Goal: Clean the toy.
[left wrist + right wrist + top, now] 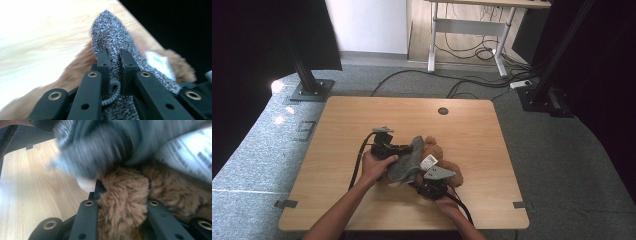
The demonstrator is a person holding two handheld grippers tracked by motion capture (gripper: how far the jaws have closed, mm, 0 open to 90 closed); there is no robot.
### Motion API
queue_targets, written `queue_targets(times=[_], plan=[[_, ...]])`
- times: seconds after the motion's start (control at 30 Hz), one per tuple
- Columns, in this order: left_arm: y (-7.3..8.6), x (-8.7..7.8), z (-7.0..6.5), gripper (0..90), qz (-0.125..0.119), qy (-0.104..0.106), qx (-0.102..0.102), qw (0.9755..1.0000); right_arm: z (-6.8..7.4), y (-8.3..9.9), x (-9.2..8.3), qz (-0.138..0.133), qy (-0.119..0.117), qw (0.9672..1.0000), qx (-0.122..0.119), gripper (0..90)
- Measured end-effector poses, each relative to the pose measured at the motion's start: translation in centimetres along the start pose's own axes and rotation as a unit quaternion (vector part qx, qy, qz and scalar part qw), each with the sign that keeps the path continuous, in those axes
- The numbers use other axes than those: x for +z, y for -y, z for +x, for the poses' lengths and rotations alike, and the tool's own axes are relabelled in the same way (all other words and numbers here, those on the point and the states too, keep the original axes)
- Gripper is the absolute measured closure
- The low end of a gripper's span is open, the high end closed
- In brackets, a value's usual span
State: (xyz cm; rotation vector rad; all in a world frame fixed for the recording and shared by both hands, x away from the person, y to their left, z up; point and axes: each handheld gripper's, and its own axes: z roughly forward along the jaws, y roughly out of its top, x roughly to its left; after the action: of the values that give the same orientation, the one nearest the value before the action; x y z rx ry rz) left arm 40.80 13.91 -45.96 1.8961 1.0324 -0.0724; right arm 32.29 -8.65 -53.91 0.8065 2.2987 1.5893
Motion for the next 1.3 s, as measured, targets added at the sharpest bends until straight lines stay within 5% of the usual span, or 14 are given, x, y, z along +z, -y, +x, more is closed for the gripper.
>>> queue_targets(times=[0.2,0.3,0.77,1.03,1.3], plan=[[2.2,-2.6,1.8,80.0,-0.018,-0.001,-0.021,0.9996,0.6,0.4,-0.8,0.008,-0.001,1.0,-0.004,73.6],[3.5,-3.8,2.2,79.8,-0.029,0.014,-0.029,0.999,1.0,0.6,-1.1,0.014,-0.005,0.9999,-0.006,73.4],[5.9,-7.0,0.7,79.5,-0.069,0.043,-0.011,0.9966,2.0,2.1,-2.4,0.05,-0.009,0.9987,0.005,72.9],[3.3,-5.0,-1.0,79.6,-0.068,0.057,0.005,0.996,1.1,1.6,-0.8,0.068,0.005,0.9974,0.022,72.6],[-0.7,-0.3,-3.5,79.6,-0.043,0.076,0.029,0.9958,0.6,0.9,0.5,0.068,0.0,0.9971,0.033,71.7]])
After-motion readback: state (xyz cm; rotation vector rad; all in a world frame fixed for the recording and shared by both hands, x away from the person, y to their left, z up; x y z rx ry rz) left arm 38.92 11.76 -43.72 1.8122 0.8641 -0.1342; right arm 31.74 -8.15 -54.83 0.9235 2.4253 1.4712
